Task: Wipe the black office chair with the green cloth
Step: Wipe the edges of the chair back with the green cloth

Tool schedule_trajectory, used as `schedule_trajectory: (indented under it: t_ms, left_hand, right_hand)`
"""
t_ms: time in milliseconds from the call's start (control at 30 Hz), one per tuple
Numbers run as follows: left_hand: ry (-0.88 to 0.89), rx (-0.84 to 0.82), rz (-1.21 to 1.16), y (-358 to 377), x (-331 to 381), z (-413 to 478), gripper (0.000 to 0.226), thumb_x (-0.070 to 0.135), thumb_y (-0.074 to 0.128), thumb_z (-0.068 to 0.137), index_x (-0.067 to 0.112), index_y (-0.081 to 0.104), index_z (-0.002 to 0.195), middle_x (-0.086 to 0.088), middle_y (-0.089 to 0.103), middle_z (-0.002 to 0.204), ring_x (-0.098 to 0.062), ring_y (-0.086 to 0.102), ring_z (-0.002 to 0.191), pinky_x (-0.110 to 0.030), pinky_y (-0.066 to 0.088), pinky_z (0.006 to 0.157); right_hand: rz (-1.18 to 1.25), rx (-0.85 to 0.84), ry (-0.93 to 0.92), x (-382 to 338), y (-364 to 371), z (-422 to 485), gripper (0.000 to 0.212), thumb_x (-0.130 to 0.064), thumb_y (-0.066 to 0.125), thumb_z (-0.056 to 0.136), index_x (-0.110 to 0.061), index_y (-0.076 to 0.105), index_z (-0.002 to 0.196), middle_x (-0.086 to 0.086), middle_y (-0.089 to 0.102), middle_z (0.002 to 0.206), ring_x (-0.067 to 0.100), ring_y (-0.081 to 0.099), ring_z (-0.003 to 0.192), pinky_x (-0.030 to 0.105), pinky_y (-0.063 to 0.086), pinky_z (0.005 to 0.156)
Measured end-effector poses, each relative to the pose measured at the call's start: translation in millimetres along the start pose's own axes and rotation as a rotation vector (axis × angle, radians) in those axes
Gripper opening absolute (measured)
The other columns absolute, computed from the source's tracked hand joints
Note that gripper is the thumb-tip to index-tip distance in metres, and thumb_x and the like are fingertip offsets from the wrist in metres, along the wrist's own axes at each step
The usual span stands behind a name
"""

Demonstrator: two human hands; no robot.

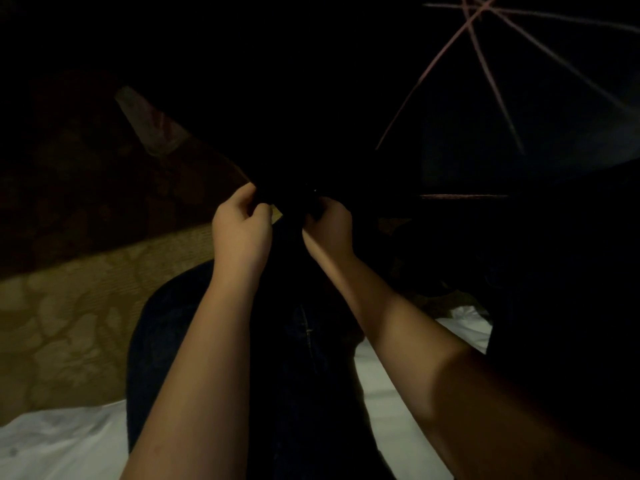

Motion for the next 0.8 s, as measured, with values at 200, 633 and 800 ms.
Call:
schedule_trajectory:
  t_ms: [200, 633, 800]
  left_hand:
    - [-0.023, -0.01, 0.072, 2, -4, 2, 0.044, 0.011, 0.047, 0.097, 0.029, 0.054, 0.137, 0.042, 0.062, 0.08, 0.017, 0.053, 0.056, -0.013, 0.046, 0.058]
    - [-0.075, -0.052, 0.1, 11, 10, -21, 0.054, 0.005, 0.043, 0.097, 0.03, 0.045, 0.144, 0.006, 0.067, 0.089, 0.001, 0.044, 0.034, -0.016, 0.032, 0.035]
    - [-0.056, -0.119, 0.17, 16, 14, -33, 0.051, 0.005, 0.042, 0.098, 0.027, 0.047, 0.144, 0.006, 0.066, 0.102, -0.003, 0.052, 0.044, -0.02, 0.038, 0.043]
  right_hand:
    - [0.069, 0.063, -0.128, -38, -25, -17, 0.028, 0.001, 0.056, 0.087, -0.004, 0.07, 0.111, 0.015, 0.07, 0.106, 0.028, 0.064, 0.103, 0.041, 0.052, 0.088]
    - [0.32, 0.115, -0.153, -82, -68, -52, 0.034, 0.002, 0.055, 0.086, -0.01, 0.071, 0.113, 0.002, 0.072, 0.103, 0.015, 0.066, 0.101, 0.033, 0.053, 0.092]
    - [0.304, 0.222, -0.155, -74, -76, -65, 0.033, -0.001, 0.055, 0.084, -0.011, 0.072, 0.11, -0.002, 0.072, 0.095, 0.013, 0.067, 0.096, 0.021, 0.052, 0.084]
Point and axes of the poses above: each hand's wrist, its own z-axis towards the middle knuckle, its own y-axis out of the palm, x = y × z, the point moved 9 cm from there along z, towards the middle knuckle
